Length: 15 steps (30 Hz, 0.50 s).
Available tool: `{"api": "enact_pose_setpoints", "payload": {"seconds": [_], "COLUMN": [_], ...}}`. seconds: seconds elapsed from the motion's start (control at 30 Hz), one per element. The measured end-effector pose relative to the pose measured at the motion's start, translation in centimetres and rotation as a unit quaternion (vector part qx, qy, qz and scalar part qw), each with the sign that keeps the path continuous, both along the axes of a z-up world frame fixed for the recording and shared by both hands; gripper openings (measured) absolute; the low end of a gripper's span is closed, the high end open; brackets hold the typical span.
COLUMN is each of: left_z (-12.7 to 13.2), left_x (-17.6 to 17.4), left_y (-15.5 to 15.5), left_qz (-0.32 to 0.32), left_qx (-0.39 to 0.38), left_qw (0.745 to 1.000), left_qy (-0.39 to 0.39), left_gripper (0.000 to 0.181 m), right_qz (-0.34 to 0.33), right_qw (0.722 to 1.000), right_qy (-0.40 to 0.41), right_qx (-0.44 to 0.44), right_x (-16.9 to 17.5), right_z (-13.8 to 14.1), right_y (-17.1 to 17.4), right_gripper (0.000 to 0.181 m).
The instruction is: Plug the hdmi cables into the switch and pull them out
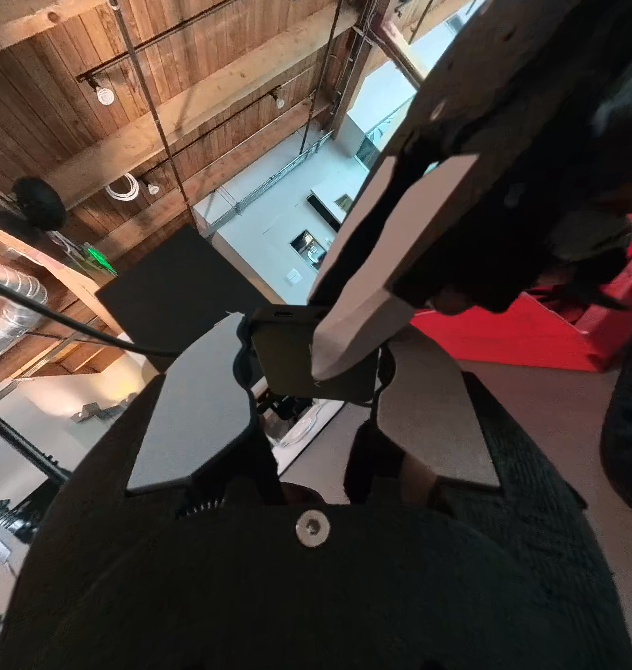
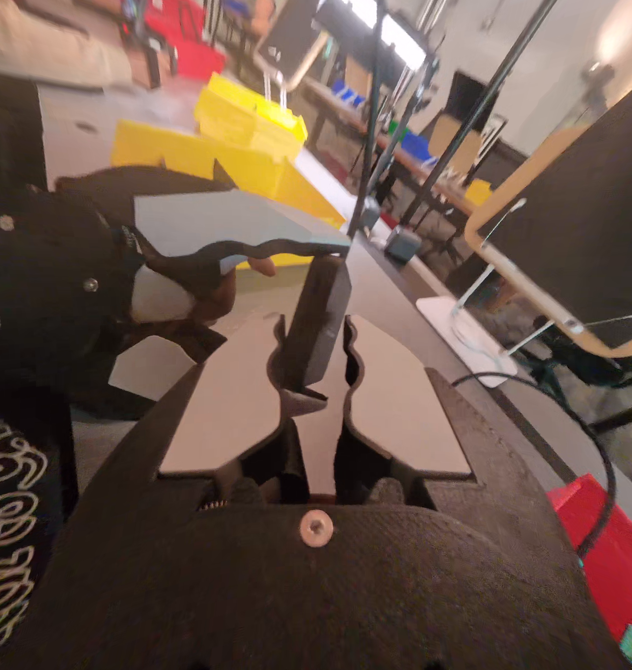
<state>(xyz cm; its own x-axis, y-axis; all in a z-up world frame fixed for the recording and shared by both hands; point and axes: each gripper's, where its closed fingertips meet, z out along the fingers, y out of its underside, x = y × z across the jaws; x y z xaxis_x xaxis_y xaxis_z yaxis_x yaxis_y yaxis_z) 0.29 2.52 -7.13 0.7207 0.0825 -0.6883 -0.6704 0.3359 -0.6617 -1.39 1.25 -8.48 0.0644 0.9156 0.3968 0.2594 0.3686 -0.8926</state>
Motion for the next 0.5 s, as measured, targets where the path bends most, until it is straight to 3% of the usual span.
{"api": "enact_pose_setpoints", "payload": {"seconds": [0.03,0.1,0.2,0.3,0.4,0.5], "left_z": [-0.6,-1.6,-2.5,0.1,3.6,5.4], "left_x": [0.1,0.3,0.4,-1.6,-4.7,-6.4], "left_y": [0.4,1.1,0.6,-1.6,-3.8,-5.6], "left_qz": [0.001,-0.020,-0.109,-0.157,-0.138,-0.123], "left_qx": [-0.013,-0.043,-0.146,-0.153,-0.103,-0.087], "left_qw": [1.000,0.999,0.983,0.974,0.982,0.985], "left_qy": [0.002,0.010,-0.011,-0.050,-0.073,-0.084], "left_gripper": [0.068,0.068,0.069,0.069,0.064,0.062], "right_qz": [-0.005,-0.040,-0.092,-0.092,-0.100,-0.076], "right_qw": [1.000,0.998,0.993,0.981,0.962,0.944], "right_qy": [-0.019,-0.049,-0.073,-0.147,-0.223,-0.280], "right_qx": [-0.008,-0.013,-0.020,-0.092,-0.122,-0.155], "right_x": [-0.1,0.2,1.1,1.7,1.8,1.3], "right_z": [-0.7,-1.5,-2.2,-5.3,-8.9,-11.9], "right_y": [0.2,1.5,4.3,5.7,6.8,6.5], "right_gripper": [0.020,0.016,0.014,0.014,0.014,0.014]}}
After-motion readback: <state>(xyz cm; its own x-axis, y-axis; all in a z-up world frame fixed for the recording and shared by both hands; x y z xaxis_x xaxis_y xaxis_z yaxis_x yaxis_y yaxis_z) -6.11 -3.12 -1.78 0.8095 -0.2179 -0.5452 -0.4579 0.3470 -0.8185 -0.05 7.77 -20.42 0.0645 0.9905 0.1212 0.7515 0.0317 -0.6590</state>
